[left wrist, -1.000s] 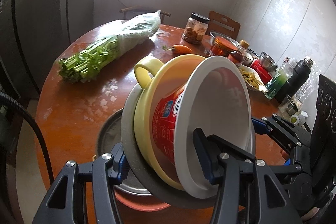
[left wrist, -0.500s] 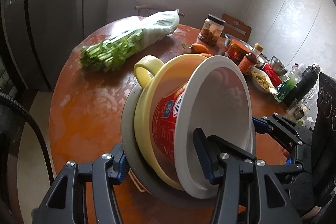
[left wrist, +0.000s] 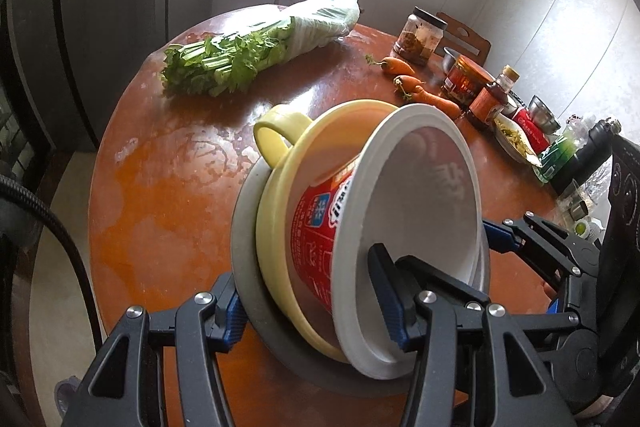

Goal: Organize plates and bowls
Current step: 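Carry the nested bowls with the left tool onto the steel tray stack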

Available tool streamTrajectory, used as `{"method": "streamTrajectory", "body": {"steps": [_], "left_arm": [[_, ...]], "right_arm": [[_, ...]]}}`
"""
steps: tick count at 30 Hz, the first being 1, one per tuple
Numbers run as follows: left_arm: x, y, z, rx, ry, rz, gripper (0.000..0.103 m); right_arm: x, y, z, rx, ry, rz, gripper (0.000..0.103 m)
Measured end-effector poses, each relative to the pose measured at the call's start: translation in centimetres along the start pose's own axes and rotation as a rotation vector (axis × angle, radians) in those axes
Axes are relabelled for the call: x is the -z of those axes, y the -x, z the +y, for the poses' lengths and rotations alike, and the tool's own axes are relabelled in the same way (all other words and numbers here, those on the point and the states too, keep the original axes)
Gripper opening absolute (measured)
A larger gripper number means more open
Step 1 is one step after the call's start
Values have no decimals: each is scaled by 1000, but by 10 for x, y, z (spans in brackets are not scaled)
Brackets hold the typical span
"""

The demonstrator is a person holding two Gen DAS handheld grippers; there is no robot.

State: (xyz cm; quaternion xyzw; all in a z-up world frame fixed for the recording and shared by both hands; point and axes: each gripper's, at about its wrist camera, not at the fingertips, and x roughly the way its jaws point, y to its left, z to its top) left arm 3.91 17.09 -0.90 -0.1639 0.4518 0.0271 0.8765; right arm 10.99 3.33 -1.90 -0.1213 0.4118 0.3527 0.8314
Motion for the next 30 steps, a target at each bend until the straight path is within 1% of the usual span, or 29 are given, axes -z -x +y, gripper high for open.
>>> {"method": "streamTrajectory", "body": {"steps": [11, 21, 26, 29, 30], "left_arm": [[5, -9, 3, -3, 0, 21, 55], [5, -7, 2, -18, -10, 17, 58], [5, -6, 3, -24, -11, 17, 59], [5, -6, 6, -23, -5, 21, 61], [6, -6, 7, -21, 0, 24, 61]], "right_arm": [[7, -8, 1, -3, -11, 18, 59], [6, -5, 8, 30, 22, 18, 60], [6, -2, 10, 47, 34, 13, 62], [6, 1, 11, 55, 44, 10, 64], [6, 2, 11, 60, 48, 8, 66]]}}
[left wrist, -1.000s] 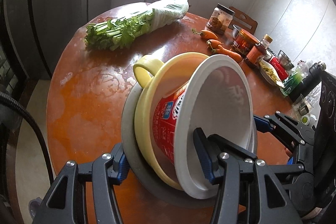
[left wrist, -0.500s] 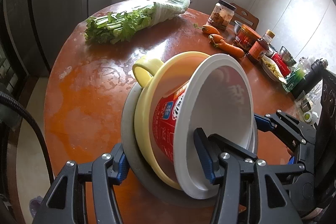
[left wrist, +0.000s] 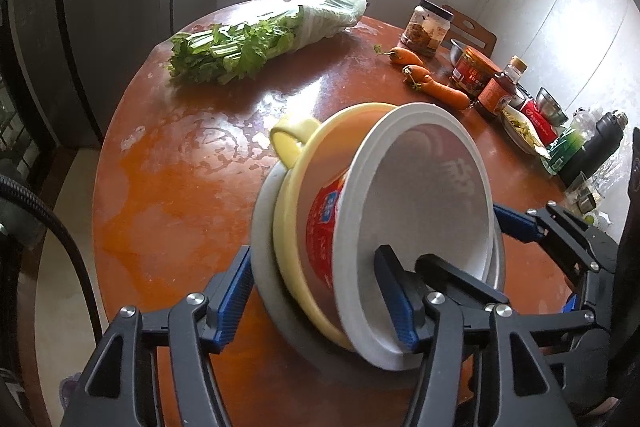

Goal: Organize plates and bowls
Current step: 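Carry the nested bowls with the left tool onto the steel tray stack, then lower the bowls onto the tray and open the left tool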

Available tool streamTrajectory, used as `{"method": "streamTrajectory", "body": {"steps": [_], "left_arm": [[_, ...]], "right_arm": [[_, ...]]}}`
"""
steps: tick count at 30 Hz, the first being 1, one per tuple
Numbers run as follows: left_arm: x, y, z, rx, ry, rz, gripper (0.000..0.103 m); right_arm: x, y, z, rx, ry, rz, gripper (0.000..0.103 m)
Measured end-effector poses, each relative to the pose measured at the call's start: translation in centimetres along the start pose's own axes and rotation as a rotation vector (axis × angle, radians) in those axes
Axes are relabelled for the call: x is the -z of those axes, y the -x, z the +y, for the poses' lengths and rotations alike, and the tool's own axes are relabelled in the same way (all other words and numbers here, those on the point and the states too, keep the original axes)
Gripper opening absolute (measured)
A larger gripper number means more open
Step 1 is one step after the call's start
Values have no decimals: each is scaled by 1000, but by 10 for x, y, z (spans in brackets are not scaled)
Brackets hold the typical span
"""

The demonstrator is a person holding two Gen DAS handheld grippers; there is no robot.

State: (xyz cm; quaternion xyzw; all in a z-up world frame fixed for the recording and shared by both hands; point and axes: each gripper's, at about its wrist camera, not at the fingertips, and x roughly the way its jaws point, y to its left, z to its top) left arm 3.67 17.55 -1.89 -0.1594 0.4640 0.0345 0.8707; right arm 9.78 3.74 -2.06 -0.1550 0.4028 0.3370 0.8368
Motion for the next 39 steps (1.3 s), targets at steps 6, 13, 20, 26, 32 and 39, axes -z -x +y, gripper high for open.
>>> {"method": "streamTrajectory", "body": {"steps": [6, 13, 20, 26, 32, 39], "left_arm": [[0, 0, 6, 1, 20, 6, 64], [6, 3, 5, -10, 15, 9, 67], [6, -7, 6, 12, 28, 36, 77], [3, -17, 0, 51, 23, 57, 77], [-1, -23, -8, 51, -1, 63, 78], [-12, -35, -22, 51, -25, 69, 79]], "right_arm": [[0, 10, -1, 28, 19, -26, 71], [1, 17, -16, 32, -33, -38, 75], [3, 12, -27, -6, -107, -26, 77], [7, 3, -34, -67, -171, 5, 77], [11, -1, -46, -105, -210, 5, 77], [12, 0, -60, -96, -214, -8, 77]]}}
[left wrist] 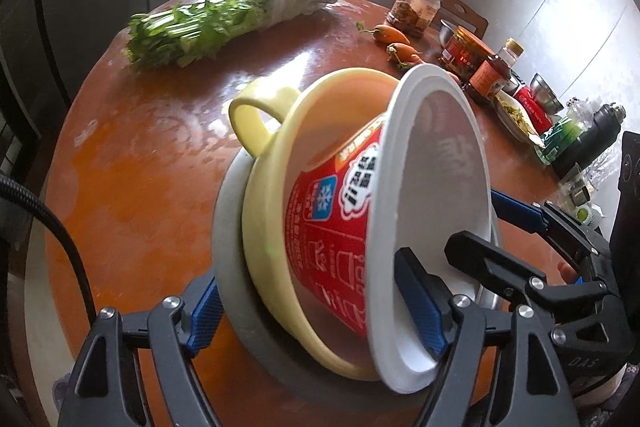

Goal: Organize plates and bowls
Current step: 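Lower the bowls onto the tray and open the left tool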

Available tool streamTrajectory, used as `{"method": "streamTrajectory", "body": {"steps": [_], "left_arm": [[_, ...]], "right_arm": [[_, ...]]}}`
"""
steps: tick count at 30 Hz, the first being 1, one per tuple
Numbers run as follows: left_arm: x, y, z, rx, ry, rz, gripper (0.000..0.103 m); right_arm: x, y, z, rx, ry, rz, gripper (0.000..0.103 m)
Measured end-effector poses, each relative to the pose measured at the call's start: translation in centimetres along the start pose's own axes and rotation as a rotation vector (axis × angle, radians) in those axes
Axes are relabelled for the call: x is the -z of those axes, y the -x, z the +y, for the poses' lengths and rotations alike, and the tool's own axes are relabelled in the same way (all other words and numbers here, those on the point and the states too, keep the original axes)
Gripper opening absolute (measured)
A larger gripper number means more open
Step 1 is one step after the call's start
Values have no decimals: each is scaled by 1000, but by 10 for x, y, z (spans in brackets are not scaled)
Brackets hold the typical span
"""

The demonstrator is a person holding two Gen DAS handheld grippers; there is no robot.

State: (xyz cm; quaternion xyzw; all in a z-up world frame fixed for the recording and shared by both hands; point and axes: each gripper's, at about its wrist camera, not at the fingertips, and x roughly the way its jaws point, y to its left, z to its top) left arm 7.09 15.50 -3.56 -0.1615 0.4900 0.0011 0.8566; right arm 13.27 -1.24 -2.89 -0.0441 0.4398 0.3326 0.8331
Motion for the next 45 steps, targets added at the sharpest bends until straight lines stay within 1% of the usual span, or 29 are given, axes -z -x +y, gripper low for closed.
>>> {"method": "streamTrajectory", "body": {"steps": [17, 25, 30, 33, 37, 42, 45], "left_arm": [[-37, -41, -54, 31, -73, 26, 79], [-40, -45, -59, 38, -80, 24, 79], [-36, -37, -61, -4, -101, -12, 78], [-36, -31, -59, -24, -98, -28, 78], [-35, -15, -56, -29, -89, -79, 78], [-33, 8, -57, -62, -90, -144, 79], [-30, 20, -59, -64, -90, -172, 79]], "right_arm": [[-5, 15, -68, 57, -71, -10, 77], [-6, 17, -81, 59, -84, -10, 77], [-7, 20, -76, 49, -86, -12, 77], [-8, 21, -72, 66, -75, -14, 77], [-8, 30, -69, 81, -80, -37, 77], [-9, 46, -64, 111, -79, -75, 78], [-6, 56, -60, 124, -76, -96, 78]]}}
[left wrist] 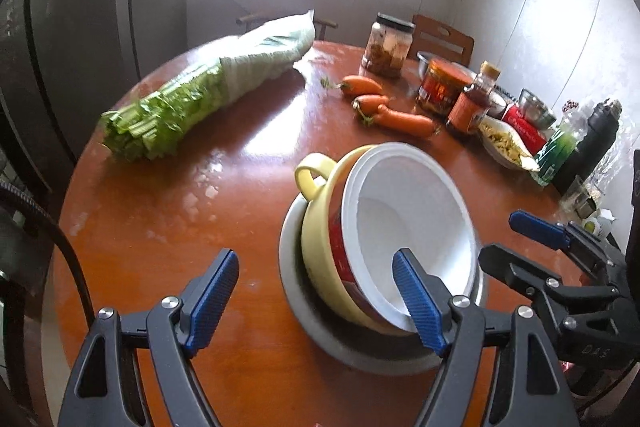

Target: Organize plates and bowls

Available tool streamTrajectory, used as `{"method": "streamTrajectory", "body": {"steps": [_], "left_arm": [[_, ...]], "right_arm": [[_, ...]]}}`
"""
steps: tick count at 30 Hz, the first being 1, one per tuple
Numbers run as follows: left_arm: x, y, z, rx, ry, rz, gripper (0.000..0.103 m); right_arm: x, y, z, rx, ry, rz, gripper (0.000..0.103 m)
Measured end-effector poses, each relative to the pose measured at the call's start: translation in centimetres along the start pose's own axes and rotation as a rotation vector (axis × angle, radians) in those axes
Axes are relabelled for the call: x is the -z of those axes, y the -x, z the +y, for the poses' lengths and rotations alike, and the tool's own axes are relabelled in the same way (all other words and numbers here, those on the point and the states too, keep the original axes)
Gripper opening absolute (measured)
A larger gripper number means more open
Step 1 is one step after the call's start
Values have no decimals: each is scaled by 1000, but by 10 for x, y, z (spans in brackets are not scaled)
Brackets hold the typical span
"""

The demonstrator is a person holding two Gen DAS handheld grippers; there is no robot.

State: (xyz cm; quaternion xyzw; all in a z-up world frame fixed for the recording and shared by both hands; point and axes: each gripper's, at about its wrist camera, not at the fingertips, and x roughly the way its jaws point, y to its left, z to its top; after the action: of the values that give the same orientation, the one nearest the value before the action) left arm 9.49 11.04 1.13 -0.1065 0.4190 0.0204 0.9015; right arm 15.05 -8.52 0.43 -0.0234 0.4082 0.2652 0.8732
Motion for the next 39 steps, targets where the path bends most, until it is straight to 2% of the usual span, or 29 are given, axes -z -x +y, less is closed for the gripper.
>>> {"method": "streamTrajectory", "body": {"steps": [5, 10, 13, 24, 39], "left_arm": [[7, 25, -3, -16, 0, -69, 79], [24, 40, -7, -40, -12, -93, 80], [38, 47, -11, -67, -18, -93, 81], [83, 58, -23, -84, -29, -89, 81], [106, 60, -38, -114, -57, -89, 81]], "right_arm": [[6, 16, 7, 15, 10, -26, 78], [18, 31, 19, 49, 47, -54, 78], [29, 39, 26, 55, 59, -67, 79], [73, 61, 37, 109, 87, -87, 79], [108, 70, 43, 142, 93, -96, 81]]}}
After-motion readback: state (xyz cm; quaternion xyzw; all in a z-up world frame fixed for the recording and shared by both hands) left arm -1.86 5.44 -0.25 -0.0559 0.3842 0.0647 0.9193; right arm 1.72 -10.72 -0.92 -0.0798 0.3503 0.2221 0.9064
